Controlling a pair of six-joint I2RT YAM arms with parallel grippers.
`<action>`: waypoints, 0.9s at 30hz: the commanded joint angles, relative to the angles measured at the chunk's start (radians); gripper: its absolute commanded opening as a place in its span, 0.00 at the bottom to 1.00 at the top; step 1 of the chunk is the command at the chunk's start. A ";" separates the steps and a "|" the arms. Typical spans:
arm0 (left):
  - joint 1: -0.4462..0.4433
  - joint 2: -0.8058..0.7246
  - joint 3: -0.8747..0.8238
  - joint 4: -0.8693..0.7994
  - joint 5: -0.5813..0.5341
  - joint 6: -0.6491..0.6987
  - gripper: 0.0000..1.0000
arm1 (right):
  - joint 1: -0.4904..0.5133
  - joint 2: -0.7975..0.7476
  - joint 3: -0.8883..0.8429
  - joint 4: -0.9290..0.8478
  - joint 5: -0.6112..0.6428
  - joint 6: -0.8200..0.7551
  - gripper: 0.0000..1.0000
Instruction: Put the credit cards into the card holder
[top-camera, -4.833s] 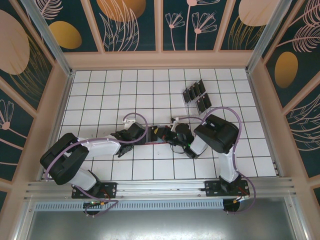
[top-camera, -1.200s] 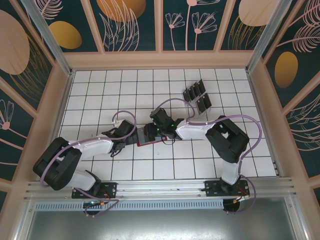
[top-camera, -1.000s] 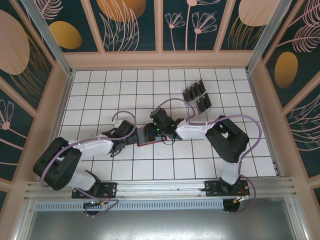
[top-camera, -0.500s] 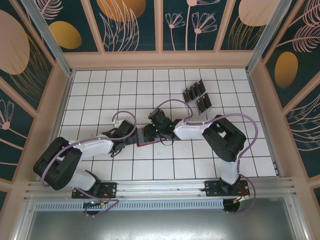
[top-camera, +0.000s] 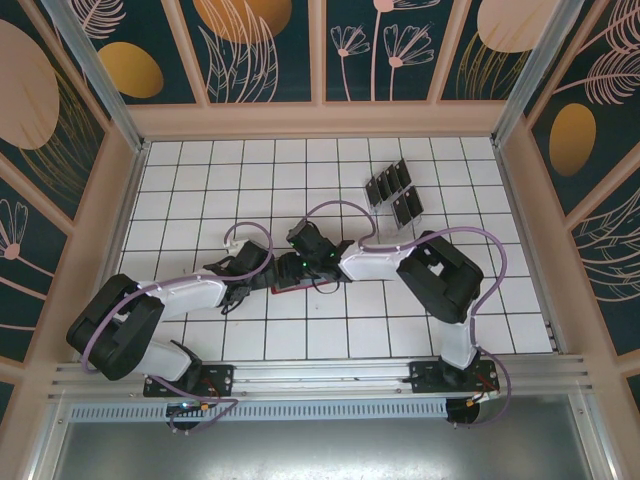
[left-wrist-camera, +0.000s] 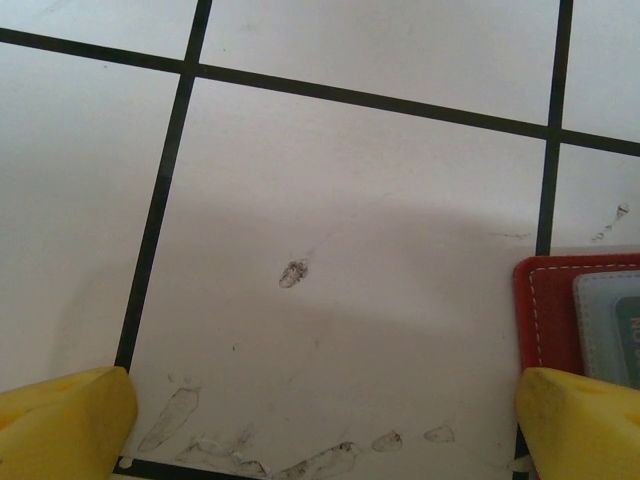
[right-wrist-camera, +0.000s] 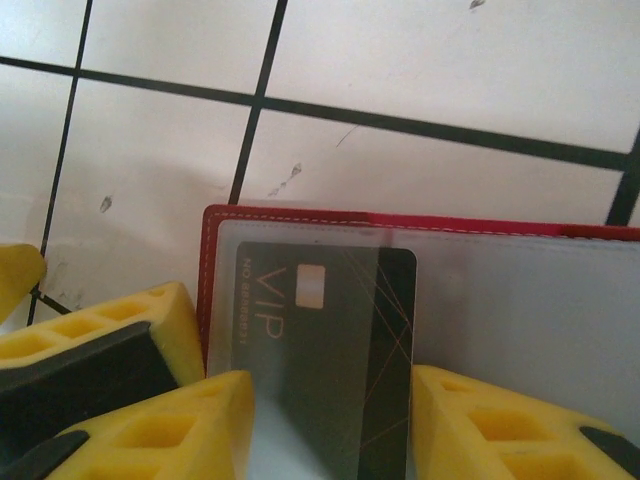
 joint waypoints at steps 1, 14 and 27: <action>0.003 0.021 -0.026 0.013 0.031 -0.018 0.98 | 0.019 0.009 0.026 -0.011 -0.020 0.000 0.46; 0.003 0.007 0.000 -0.017 0.010 -0.009 0.99 | -0.052 -0.112 -0.134 0.029 0.018 0.018 0.54; 0.003 -0.005 0.030 -0.047 -0.005 0.028 0.99 | -0.092 -0.220 -0.175 0.028 0.011 0.004 0.51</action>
